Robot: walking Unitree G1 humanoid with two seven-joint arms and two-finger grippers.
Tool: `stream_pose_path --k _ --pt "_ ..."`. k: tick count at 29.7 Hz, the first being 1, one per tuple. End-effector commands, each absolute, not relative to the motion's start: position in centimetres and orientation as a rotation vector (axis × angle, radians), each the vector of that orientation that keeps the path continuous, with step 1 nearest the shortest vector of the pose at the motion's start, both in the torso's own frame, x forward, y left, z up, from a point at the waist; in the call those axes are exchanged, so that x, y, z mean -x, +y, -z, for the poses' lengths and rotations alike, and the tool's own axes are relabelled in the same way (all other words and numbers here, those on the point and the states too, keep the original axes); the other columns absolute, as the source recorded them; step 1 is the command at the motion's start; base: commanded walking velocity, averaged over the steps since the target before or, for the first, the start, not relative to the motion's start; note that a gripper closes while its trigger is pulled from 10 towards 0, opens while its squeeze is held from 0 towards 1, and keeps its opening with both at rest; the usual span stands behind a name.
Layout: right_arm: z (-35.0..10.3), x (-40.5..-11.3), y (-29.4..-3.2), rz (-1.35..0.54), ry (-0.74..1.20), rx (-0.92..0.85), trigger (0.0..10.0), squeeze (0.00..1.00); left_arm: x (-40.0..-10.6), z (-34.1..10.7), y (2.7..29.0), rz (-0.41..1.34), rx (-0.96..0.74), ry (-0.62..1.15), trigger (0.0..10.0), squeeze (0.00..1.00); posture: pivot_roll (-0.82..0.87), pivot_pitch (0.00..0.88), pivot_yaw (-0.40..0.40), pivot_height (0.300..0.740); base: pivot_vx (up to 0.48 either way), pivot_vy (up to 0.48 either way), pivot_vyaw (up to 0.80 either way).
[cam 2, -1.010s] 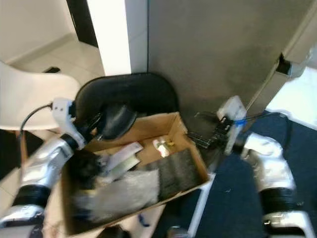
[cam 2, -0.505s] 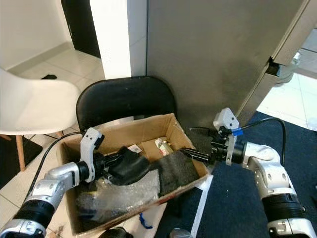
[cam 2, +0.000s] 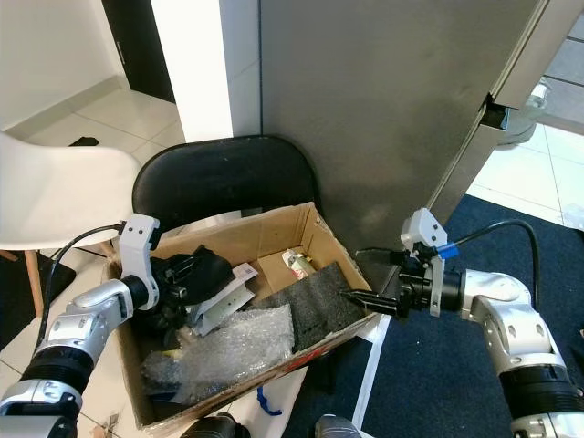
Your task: Picking trash to rubbish bin
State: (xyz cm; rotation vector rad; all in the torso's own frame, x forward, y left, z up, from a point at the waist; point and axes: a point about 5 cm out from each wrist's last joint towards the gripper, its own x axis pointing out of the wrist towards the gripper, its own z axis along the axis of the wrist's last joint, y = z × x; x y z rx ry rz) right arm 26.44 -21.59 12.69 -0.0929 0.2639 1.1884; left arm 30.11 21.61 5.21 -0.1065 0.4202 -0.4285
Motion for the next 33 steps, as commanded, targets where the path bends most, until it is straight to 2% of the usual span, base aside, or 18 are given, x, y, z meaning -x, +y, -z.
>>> stream_pose_path --k 1,4,5,6,7,11,16,33 --pt "-12.8 -26.3 -21.7 -1.194 0.271 0.101 10.0 0.0 -30.1 -5.1 21.9 0.417 0.092 0.422 10.0 1.0 -0.05 0.0 -0.05 0.74 0.0 0.0 0.0" --pt "-12.8 -26.3 -21.8 -1.194 0.272 0.101 10.0 0.0 -30.2 -5.3 22.0 0.407 0.097 0.409 10.0 1.0 -0.06 0.0 -0.049 0.74 0.0 0.0 0.0" --pt "-12.8 -26.3 -21.8 -1.193 0.273 0.102 10.0 0.0 -30.3 -5.6 22.0 0.414 0.11 0.39 10.0 0.75 -0.06 0.0 -0.049 0.74 0.0 0.0 0.0" --pt "-12.9 -26.3 -21.9 -1.192 0.274 0.102 10.0 0.0 -30.3 -5.9 22.0 0.427 0.119 0.368 10.0 0.13 -0.06 0.0 -0.049 0.74 0.0 0.0 0.0" --pt "-12.9 -26.3 -21.9 -1.192 0.275 0.102 10.0 0.0 -30.4 -6.2 21.9 0.437 0.126 0.349 10.0 0.0 -0.06 0.0 -0.049 0.74 0.0 0.0 0.0" --pt "-12.9 -26.3 -21.8 -1.196 0.277 0.099 10.0 0.0 -30.8 -8.4 21.4 0.478 0.2 0.231 10.0 0.0 -0.05 0.0 -0.053 0.74 0.0 0.0 0.0" --pt "-12.8 -26.3 -21.7 -1.197 0.276 0.097 10.0 0.0 -31.0 -9.0 20.9 0.498 0.194 0.201 10.0 0.0 -0.05 0.0 -0.053 0.74 -0.127 0.0 0.0" --pt "-12.7 -26.3 -21.5 -1.196 0.277 0.095 10.0 0.0 -31.0 -9.8 19.3 0.544 0.223 0.169 10.0 0.0 -0.05 0.0 -0.051 0.74 -0.48 0.0 0.0"
